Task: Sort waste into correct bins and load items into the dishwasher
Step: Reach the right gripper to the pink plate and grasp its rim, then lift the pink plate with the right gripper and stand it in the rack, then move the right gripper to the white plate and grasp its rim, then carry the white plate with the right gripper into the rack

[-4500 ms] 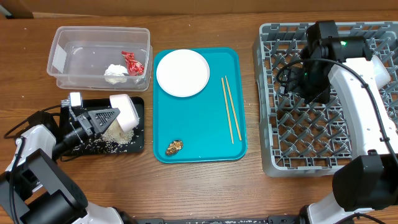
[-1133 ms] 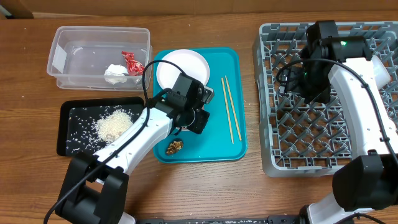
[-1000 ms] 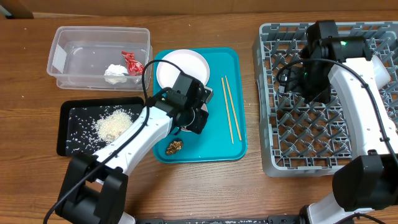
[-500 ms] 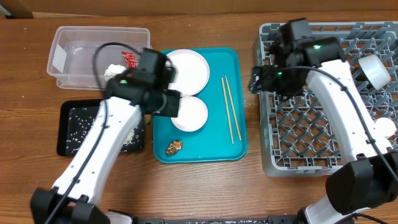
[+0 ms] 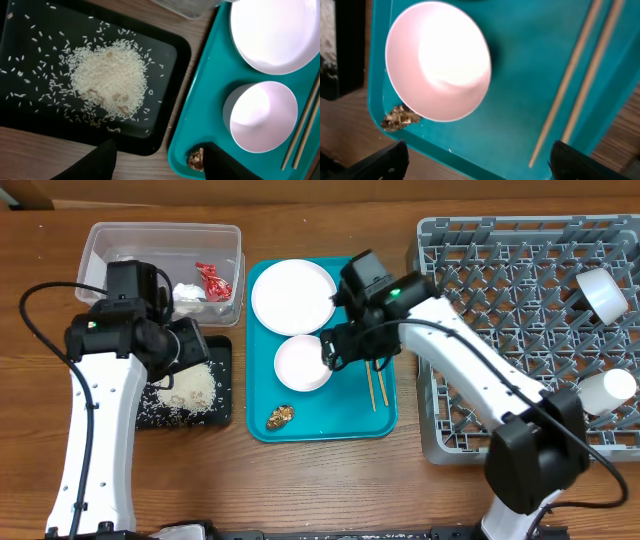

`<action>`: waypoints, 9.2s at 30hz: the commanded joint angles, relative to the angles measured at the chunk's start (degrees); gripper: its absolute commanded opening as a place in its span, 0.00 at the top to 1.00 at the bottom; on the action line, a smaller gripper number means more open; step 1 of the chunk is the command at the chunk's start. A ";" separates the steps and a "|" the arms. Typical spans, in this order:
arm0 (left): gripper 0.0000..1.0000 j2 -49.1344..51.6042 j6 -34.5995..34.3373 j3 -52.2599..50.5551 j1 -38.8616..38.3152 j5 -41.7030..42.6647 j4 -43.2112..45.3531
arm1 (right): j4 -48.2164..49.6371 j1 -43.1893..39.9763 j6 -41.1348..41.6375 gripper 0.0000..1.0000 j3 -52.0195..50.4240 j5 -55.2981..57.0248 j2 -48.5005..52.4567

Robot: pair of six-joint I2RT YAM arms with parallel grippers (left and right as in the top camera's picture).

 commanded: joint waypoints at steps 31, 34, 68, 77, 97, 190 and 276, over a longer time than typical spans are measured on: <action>0.40 -0.85 -0.17 1.07 0.68 -0.55 0.31 | 5.27 -0.57 8.76 0.96 -1.73 2.84 5.62; 0.37 -0.85 -0.17 1.07 0.68 -0.55 0.33 | 3.19 -1.09 8.37 0.96 0.37 5.05 2.84; 0.24 -0.76 -0.20 1.07 0.68 -1.88 5.92 | 41.27 -39.80 -12.66 0.96 7.17 72.61 -0.07; 0.23 -0.76 -0.17 1.07 0.68 -1.86 6.34 | 32.26 -40.70 -3.50 0.96 7.15 80.19 10.19; 0.23 -0.76 -0.17 1.07 0.68 -1.57 6.27 | 6.12 -36.13 13.53 0.96 6.88 56.98 11.72; 0.09 0.33 -0.17 0.57 0.59 -1.60 5.42 | 22.51 -8.81 1.31 0.00 6.78 3.06 9.01; 0.08 0.33 -0.17 0.42 0.59 -1.62 5.03 | 7.43 -23.39 5.05 0.96 9.01 69.46 -3.93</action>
